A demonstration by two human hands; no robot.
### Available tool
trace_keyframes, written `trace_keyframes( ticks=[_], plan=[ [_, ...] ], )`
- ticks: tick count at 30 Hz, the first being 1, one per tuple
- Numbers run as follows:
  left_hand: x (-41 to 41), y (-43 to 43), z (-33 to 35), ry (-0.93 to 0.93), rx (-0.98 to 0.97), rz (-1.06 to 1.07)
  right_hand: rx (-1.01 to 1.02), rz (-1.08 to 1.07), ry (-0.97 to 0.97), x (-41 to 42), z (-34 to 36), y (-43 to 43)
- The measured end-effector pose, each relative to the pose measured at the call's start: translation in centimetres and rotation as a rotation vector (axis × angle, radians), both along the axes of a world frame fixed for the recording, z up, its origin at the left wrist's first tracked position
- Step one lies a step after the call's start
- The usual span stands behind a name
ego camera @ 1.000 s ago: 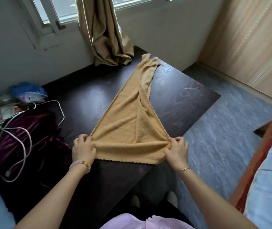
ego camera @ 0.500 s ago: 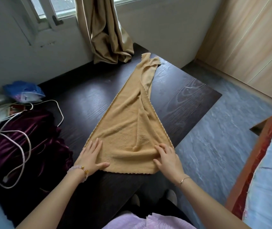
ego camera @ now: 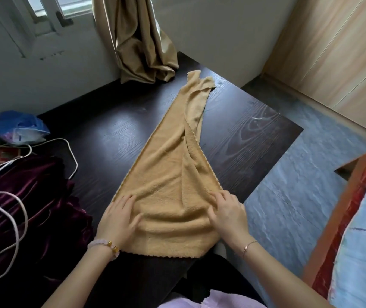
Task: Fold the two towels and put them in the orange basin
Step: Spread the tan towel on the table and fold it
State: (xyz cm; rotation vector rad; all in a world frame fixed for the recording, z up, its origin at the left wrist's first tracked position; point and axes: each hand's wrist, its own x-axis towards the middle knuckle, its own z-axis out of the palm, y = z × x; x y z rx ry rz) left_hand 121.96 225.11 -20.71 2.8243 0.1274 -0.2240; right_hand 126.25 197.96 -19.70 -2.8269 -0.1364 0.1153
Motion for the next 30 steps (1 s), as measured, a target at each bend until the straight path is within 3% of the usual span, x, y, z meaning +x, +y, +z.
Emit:
trace_keyframes(
  ticks=[5, 10, 16, 20, 30],
  plan=[
    [7.2, -1.2, 0.5, -0.097, -0.064, -0.041, 0.116, -0.019, 0.091, 7.4, 1.4, 1.9],
    [13.9, -2.1, 0.3, -0.074, -0.059, -0.058, 0.253, -0.079, 0.165, 14.7, 0.8, 4.1],
    [17.6, -3.1, -1.4, 0.003, -0.021, -0.063, 0.311, -0.201, 0.253, 18.5, -0.4, 5.4],
    [18.1, -2.8, -2.9, 0.028, 0.014, -0.033, 0.431, -0.319, 0.201, 19.5, -1.3, 4.1],
    [18.0, -2.2, -4.4, 0.016, 0.068, 0.018, 0.315, -0.652, 0.12, 20.4, -2.4, -3.6]
  ],
)
